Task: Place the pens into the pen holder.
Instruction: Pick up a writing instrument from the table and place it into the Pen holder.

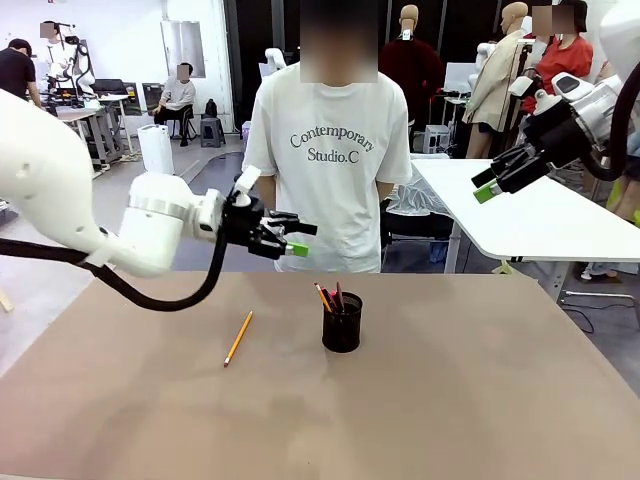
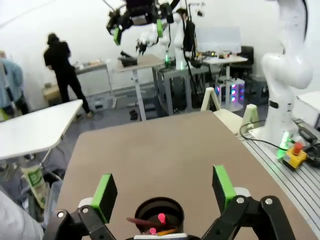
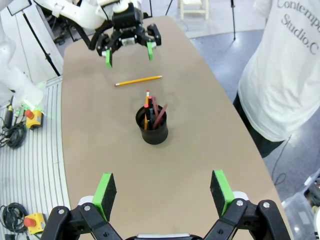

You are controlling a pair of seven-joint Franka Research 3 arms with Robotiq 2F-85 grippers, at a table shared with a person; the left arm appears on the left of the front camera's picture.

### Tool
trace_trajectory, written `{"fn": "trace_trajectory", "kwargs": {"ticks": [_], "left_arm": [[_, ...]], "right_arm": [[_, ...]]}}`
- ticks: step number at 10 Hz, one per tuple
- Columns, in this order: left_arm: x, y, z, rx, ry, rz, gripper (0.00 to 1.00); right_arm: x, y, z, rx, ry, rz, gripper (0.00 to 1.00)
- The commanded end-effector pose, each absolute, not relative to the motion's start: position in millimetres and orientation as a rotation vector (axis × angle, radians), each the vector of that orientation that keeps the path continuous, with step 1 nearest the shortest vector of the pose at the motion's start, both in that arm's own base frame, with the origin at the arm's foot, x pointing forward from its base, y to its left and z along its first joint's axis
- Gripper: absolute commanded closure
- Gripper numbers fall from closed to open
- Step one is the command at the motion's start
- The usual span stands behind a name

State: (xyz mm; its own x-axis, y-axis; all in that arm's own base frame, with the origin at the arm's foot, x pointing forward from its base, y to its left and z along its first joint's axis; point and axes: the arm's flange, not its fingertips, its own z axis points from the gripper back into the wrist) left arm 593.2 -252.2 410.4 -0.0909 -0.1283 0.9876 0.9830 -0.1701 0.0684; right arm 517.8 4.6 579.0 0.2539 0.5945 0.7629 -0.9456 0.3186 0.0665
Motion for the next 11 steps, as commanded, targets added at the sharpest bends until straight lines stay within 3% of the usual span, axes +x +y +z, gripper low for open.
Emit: {"fn": "trace_trajectory", "kwargs": {"ticks": [1, 7, 9, 11], "left_arm": [[585.2, -242.1, 434.9, -1.118, -0.918, -1.423, 0.0], [562.1, -204.5, 514.2, -0.566, -0.409, -1.599, 0.0], [558.3, -202.6, 502.5, -0.315, -0.261, -1.516, 0.0], [557.5, -206.8, 480.8, -0.202, -0.202, -1.506, 0.0]], "right_arm": [[516.7, 5.9, 579.7, 0.591, -0.711, 1.135, 0.0], [516.7, 5.9, 579.7, 0.591, -0.711, 1.135, 0.0], [516.7, 5.9, 579.7, 0.591, -0.711, 1.135, 0.0], [516.7, 5.9, 579.7, 0.591, -0.711, 1.135, 0.0]]}}
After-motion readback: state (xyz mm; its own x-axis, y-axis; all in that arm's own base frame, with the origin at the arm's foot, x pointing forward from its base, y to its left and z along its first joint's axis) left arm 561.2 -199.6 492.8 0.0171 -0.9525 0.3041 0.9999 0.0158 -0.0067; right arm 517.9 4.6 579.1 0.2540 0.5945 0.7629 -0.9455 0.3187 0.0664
